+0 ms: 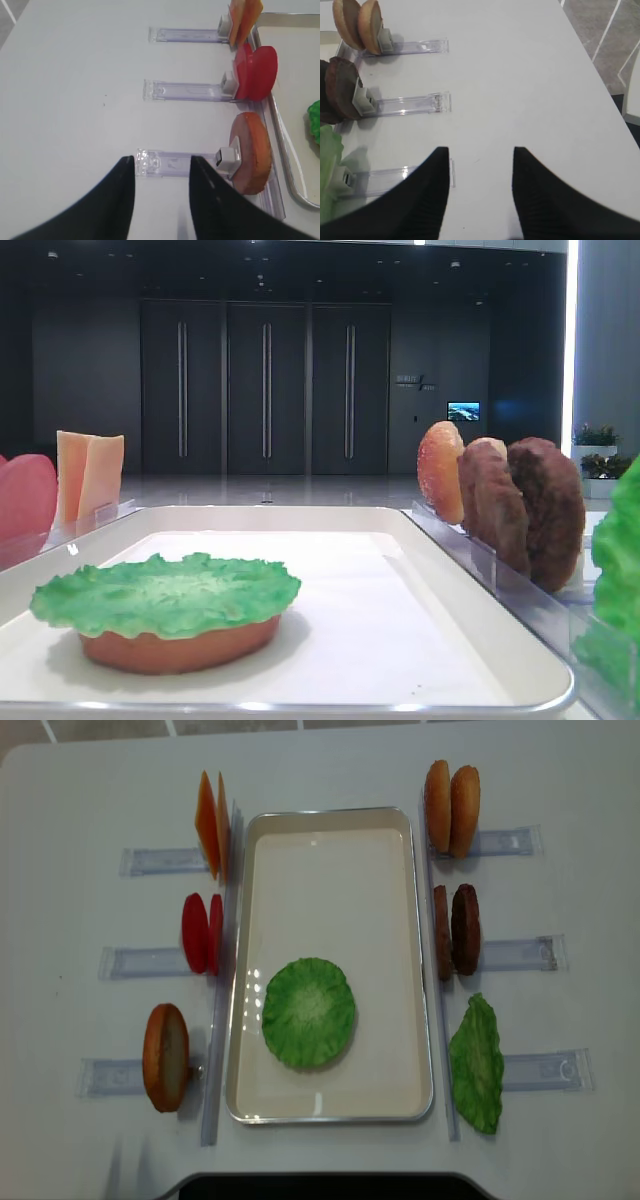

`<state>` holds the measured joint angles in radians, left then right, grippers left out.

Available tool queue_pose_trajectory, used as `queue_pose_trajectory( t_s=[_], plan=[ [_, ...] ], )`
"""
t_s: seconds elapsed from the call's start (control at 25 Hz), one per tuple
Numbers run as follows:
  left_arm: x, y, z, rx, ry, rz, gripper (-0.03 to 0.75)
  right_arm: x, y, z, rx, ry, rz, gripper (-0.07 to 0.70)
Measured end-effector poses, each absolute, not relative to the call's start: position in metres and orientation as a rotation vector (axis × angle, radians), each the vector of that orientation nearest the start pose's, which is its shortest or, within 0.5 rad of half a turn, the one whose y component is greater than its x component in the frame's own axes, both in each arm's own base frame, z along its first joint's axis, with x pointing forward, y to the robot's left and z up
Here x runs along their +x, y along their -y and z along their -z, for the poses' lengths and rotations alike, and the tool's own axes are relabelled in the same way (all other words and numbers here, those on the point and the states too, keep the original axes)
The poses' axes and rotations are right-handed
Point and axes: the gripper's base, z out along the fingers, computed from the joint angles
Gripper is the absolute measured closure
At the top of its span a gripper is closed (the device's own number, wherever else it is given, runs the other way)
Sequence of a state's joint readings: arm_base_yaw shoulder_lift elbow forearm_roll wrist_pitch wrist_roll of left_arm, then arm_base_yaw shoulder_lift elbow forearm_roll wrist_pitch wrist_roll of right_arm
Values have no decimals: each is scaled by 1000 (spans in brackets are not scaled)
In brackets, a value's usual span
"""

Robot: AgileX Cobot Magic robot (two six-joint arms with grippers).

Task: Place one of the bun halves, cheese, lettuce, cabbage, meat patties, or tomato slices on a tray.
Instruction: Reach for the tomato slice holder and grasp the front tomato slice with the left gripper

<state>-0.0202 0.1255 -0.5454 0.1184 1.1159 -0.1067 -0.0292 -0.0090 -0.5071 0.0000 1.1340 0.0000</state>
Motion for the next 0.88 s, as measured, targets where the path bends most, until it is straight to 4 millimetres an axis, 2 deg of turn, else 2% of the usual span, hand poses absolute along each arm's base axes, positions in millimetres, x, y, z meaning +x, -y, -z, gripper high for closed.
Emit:
queue_pose_trajectory(
  t_s=[0.12, 0.32, 0.64, 0.88],
  plan=[
    [24, -10, -297, -97, -2209, -81, 433, -10, 0, -273, 31, -2101, 18, 342],
    [63, -8, -311, -82, -2257, -85, 433, -10, 0, -273, 31, -2101, 18, 342],
    [148, -6, -318, -91, -2415, -86, 433, -10, 0, -273, 31, -2101, 18, 342],
    [220, -3, -305, -106, -2581, -66, 433, -10, 0, -273, 31, -2101, 18, 342]
  ],
)
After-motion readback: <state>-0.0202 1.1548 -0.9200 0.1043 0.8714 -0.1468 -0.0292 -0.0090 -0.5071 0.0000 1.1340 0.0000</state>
